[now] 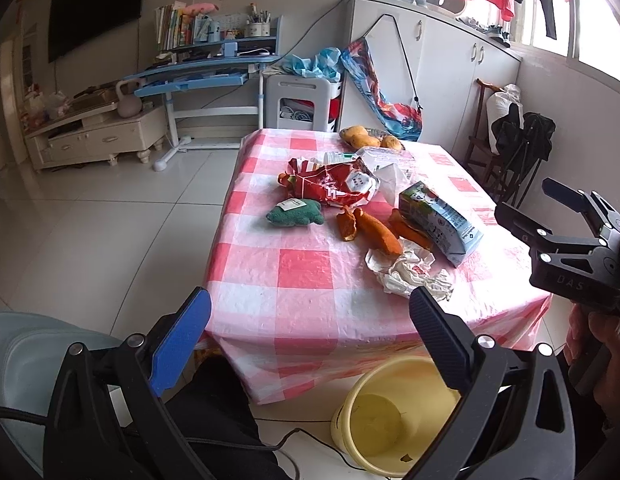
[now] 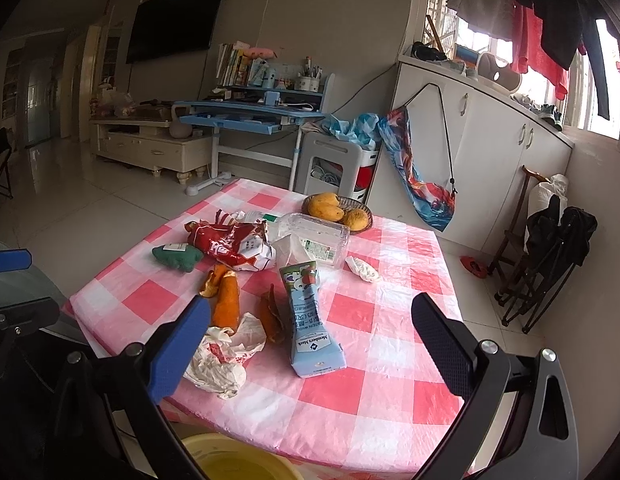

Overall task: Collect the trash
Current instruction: 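Move both tools toward the table over the yellow basin, then grasp the crumpled white tissue with the left tool while the right tool grasps the milk carton, then carry the tissue and milk carton over the yellow basin and release both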

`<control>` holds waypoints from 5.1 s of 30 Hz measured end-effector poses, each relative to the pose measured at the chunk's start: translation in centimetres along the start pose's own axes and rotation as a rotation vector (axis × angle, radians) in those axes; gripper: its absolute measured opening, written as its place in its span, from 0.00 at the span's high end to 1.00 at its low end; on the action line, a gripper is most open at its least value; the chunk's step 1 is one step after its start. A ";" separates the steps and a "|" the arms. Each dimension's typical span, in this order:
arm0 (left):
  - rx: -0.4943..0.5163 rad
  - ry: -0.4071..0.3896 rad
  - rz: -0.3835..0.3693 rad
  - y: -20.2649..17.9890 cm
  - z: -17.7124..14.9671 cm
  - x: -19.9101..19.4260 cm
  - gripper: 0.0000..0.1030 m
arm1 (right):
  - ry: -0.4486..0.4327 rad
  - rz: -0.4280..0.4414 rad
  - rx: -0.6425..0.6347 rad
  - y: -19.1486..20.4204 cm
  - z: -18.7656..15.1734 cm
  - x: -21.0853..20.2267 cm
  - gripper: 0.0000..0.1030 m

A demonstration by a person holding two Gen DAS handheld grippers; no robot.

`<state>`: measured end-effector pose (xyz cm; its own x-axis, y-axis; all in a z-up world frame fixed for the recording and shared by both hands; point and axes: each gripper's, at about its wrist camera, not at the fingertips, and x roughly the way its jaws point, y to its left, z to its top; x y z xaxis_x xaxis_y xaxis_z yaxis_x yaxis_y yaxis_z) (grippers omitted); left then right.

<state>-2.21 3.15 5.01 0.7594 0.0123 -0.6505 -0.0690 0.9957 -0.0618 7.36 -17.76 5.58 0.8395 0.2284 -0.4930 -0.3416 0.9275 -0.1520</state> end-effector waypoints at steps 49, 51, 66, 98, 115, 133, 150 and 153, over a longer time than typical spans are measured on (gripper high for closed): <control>0.008 0.011 -0.004 -0.8 -0.1 0.4 0.07 | 0.095 0.029 0.144 -2.8 -0.5 1.8 0.06; 0.001 0.021 -0.006 -0.7 -0.1 0.6 0.07 | 0.110 0.034 0.147 -2.8 -0.6 1.9 0.06; -0.041 0.182 -0.190 -5.5 -0.5 7.8 0.07 | 0.183 0.095 0.373 -6.5 -0.6 3.7 0.06; -0.090 0.250 -0.157 -3.6 -0.6 12.8 0.42 | 0.451 0.279 0.432 -7.3 -1.5 12.7 0.71; 0.069 0.214 -0.162 -7.5 -0.7 12.7 0.67 | 0.466 0.287 0.429 -6.9 -1.8 13.3 0.71; 0.041 0.054 -0.213 -5.6 1.0 6.6 0.68 | 0.343 0.358 0.520 -7.2 -1.9 9.0 0.71; -0.045 -0.006 -0.288 -2.6 -0.2 2.0 0.68 | 0.365 0.395 0.379 -0.5 -6.8 -0.7 0.71; -0.015 0.023 -0.296 -3.7 -1.4 1.9 0.68 | 0.412 0.383 0.349 0.4 -8.3 -1.3 0.70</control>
<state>-1.46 -0.62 2.97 0.7331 -0.2806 -0.6195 0.1438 0.9543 -0.2620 2.65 -20.09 -0.94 0.4318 0.4936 -0.7549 -0.3687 0.8604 0.3517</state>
